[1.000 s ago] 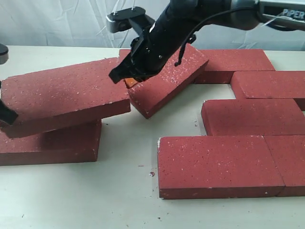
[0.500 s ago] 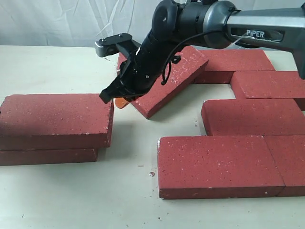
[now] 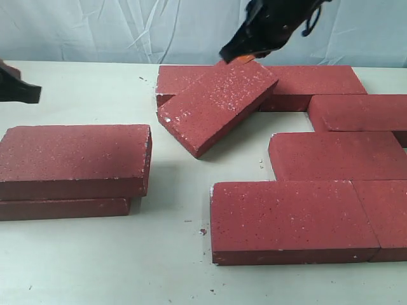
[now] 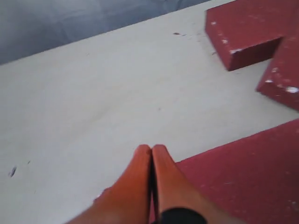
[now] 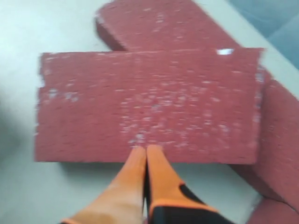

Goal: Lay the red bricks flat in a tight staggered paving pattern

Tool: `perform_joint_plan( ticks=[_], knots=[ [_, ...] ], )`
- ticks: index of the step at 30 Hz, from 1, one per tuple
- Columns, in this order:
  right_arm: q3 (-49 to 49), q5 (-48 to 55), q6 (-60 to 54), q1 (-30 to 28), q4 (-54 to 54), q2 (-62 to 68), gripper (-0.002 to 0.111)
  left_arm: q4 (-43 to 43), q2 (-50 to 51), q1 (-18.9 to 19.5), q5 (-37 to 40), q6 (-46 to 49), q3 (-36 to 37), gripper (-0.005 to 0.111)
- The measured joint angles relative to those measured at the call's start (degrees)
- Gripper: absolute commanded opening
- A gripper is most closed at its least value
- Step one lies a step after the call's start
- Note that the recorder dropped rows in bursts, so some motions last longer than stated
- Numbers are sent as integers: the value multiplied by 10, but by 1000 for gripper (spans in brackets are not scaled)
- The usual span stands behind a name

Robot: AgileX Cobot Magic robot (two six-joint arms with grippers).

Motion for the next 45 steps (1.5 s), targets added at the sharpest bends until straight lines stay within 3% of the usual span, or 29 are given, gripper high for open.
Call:
perform_joint_plan(
  ticks=[6, 10, 13, 16, 22, 36, 41, 45],
  knots=[
    [-1, -61, -5, -100, 51, 19, -1, -28, 32, -122, -79, 19, -7, 0],
    [-1, -98, -49, -124, 105, 56, -1, -54, 84, -149, -87, 21, -36, 0],
    [-18, -114, -75, -126, 119, 99, -1, -38, 134, -149, -82, 22, -65, 0],
    [-100, -130, -86, -127, 123, 175, -1, -29, 218, -158, -52, 49, -104, 0],
    [-214, -50, -79, -129, 116, 257, -1, -27, 277, -169, -43, 64, -146, 0],
    [-221, 195, -60, -129, 106, 233, -1, -4, 282, -169, -43, 68, -147, 0],
    [-212, 220, -53, -129, 145, 232, -1, 20, 282, -168, -57, 68, -147, 0],
    [-205, 222, -52, -129, 138, 218, -1, 26, 282, -135, -71, 68, -147, 0]
  ],
)
